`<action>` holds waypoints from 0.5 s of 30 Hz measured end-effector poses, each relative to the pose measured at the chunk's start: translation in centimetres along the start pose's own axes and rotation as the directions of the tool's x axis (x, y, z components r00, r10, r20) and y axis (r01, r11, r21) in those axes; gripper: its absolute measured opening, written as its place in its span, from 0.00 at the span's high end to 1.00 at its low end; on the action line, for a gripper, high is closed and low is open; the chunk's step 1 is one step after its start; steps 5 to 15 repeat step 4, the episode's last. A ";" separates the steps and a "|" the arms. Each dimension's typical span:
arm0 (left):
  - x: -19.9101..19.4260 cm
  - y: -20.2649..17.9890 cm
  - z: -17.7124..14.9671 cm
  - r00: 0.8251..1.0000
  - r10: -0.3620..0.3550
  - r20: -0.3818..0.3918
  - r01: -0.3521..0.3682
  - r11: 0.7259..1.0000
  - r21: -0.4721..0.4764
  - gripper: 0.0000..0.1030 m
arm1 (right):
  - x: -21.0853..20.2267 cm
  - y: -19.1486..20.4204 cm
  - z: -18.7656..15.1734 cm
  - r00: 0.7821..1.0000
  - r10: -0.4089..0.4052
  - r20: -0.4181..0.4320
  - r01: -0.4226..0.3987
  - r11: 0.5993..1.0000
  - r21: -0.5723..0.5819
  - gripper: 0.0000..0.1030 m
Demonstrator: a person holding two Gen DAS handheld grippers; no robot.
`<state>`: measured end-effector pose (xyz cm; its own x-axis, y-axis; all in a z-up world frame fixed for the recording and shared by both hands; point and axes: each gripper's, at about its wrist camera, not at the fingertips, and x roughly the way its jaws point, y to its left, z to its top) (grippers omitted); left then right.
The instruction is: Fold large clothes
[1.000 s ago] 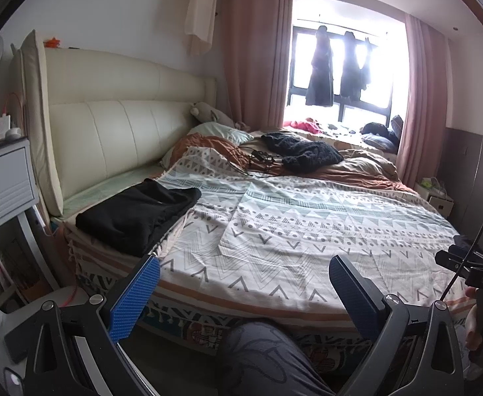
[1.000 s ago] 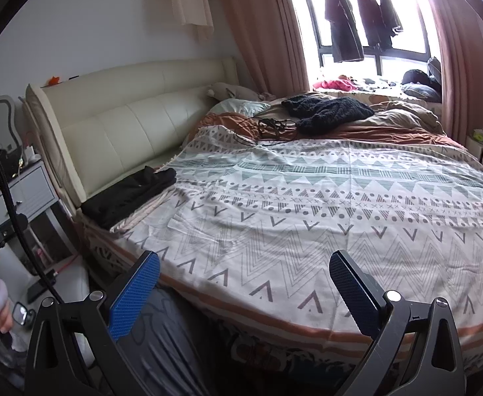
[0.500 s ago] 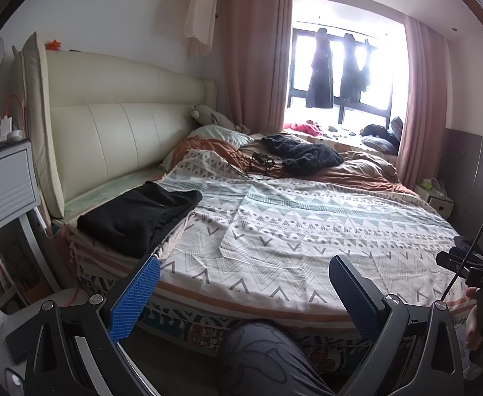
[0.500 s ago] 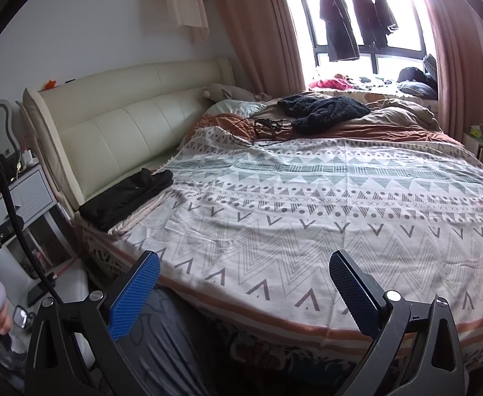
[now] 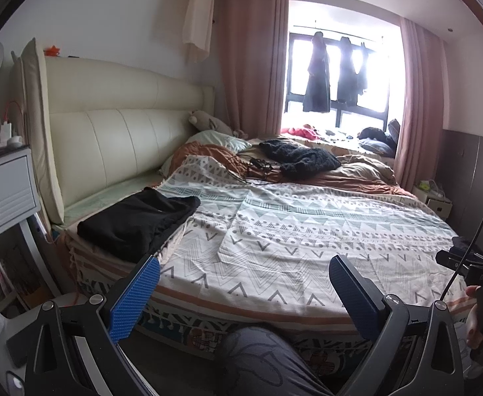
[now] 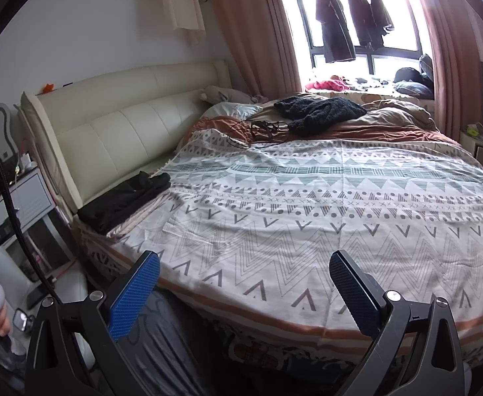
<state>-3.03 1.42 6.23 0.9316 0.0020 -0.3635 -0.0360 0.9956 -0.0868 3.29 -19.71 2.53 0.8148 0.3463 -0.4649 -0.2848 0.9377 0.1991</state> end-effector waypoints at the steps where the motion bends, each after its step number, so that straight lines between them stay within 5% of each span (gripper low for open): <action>1: 0.0 0.0 0.0 1.000 -0.001 0.002 0.001 1.000 0.000 0.00 | -0.2 0.0 0.0 1.000 -0.001 0.004 0.001 1.000 0.000 0.00; 15: -0.3 -0.4 0.6 1.000 0.003 0.008 -0.003 1.000 0.001 0.00 | -0.5 0.0 0.1 1.000 0.001 0.006 -0.001 1.000 0.001 0.00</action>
